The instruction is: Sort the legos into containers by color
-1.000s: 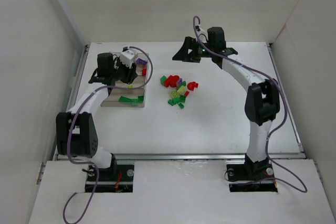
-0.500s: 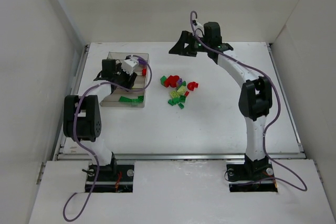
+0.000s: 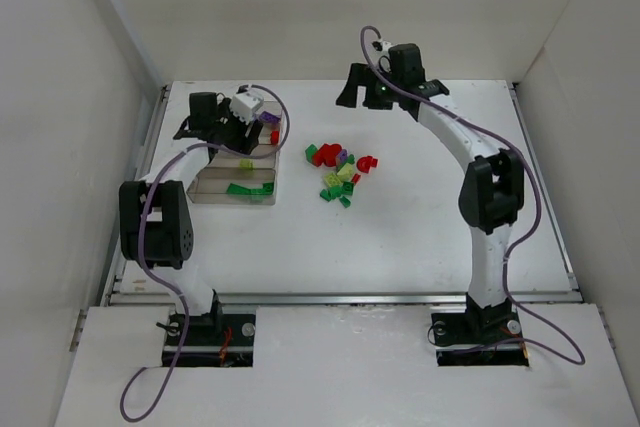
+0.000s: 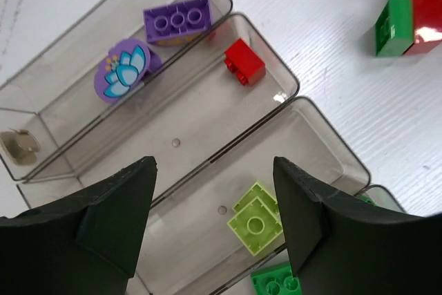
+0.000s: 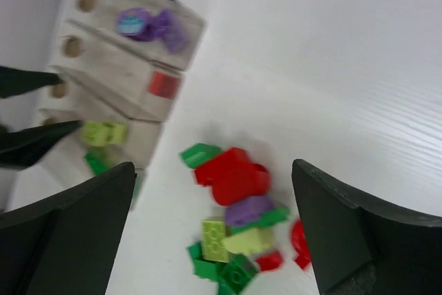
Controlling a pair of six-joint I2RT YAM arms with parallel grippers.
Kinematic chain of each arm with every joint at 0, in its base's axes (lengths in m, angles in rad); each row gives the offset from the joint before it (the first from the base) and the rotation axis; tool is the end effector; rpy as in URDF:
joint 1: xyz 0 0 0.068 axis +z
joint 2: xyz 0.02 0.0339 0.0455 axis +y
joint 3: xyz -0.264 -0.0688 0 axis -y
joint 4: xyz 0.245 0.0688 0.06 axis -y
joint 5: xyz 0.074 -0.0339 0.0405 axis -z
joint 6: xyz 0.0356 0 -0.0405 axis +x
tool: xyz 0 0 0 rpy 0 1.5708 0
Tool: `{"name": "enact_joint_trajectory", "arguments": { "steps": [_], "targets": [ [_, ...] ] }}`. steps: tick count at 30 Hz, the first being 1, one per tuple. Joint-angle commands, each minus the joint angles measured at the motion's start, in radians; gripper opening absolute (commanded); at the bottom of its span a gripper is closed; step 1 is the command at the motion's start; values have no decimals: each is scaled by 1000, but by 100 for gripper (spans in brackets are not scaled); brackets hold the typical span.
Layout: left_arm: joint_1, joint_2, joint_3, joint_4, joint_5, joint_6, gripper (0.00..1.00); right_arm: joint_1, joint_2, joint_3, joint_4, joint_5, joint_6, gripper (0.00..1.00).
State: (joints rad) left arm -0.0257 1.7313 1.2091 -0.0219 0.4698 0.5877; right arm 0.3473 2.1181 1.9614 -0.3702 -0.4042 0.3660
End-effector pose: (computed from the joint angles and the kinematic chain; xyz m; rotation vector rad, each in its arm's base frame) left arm 0.3944 -0.0263 0.2492 0.8763 1.8576 -0.1498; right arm 0.4663 0.1837 0.3063 -0.2334 2.1536 0.8451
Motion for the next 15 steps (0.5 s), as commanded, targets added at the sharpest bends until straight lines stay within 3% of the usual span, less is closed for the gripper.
{"name": "enact_joint_trajectory", "arguments": {
  "steps": [1,5,8,9,11,15],
  "targets": [
    [4,-91,82,-58,76,-12,66,-1,-140,-18,-142,295,-160,100],
    [-42,-163,80,-79,76,94,67,-1,-272,-194,-113,504,-194,100],
    [-92,-251,6,-8,76,132,71,-1,-363,-350,-67,643,-194,100],
    [-106,-269,-12,49,87,118,74,-1,-375,-375,-67,672,-181,100],
    [-144,-294,-40,65,87,109,100,-1,-388,-429,-78,746,-168,100],
    [-201,-317,-109,79,63,144,100,-1,-368,-440,-124,789,-158,100]
  ]
}}
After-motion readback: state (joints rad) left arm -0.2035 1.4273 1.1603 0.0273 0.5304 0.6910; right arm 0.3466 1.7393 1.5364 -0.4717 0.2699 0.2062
